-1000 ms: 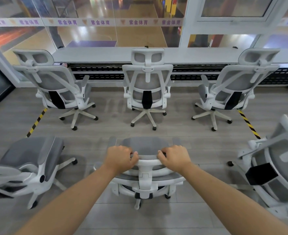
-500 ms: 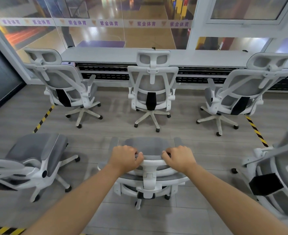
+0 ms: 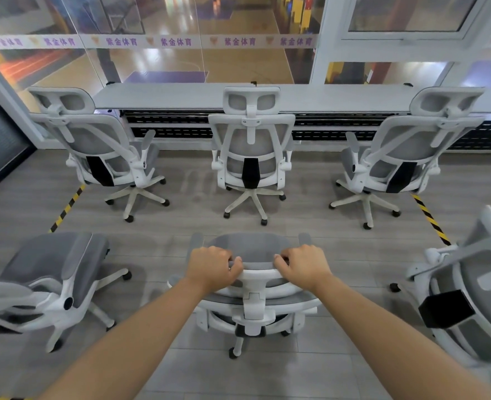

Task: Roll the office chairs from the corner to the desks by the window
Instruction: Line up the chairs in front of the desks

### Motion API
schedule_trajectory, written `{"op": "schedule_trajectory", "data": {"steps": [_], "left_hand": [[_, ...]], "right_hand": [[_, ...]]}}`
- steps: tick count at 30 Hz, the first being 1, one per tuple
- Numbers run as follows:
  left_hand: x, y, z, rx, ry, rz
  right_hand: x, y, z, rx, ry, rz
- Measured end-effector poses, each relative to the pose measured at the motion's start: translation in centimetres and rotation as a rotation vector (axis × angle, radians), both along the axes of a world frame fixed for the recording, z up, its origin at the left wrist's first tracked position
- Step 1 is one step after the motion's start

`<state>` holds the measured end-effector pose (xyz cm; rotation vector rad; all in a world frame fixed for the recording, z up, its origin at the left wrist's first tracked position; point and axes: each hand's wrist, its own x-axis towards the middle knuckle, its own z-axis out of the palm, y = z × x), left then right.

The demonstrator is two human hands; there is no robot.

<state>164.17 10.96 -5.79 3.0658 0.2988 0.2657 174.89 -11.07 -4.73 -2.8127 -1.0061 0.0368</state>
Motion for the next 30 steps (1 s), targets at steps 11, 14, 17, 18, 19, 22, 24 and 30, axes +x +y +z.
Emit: {"op": "schedule_trajectory", "data": {"steps": [11,14,17,18,19,22,24,30], "left_hand": [[-1.7,1.1,-0.1,0.007,-0.031,0.043],[-1.9,1.5,0.1,0.0,-0.038,0.056],[-2.1,1.6,0.2,-0.005,-0.05,0.051],[-2.1,1.5,0.2,-0.007,-0.047,0.049],[-2.0,1.4,0.2,-0.01,-0.037,0.052],[-2.0,1.3,0.1,-0.018,-0.015,0.059],[-2.2,1.5,-0.1,-0.021,-0.007,0.057],[-2.6,1.8,0.0,-0.011,-0.03,0.048]], "right_hand": [[-1.0,1.5,-0.7,0.029,-0.038,0.01],[-1.4,1.8,-0.6,0.022,-0.033,0.016],[-1.6,2.0,-0.5,0.018,-0.02,0.012],[-1.6,1.9,-0.5,0.021,-0.014,0.009],[-1.5,1.9,-0.5,0.027,-0.011,0.002],[-1.5,1.8,-0.6,0.039,-0.019,-0.018],[-1.8,1.9,-0.7,0.037,-0.02,-0.012],[-2.1,2.2,-0.5,0.048,-0.013,-0.007]]}}
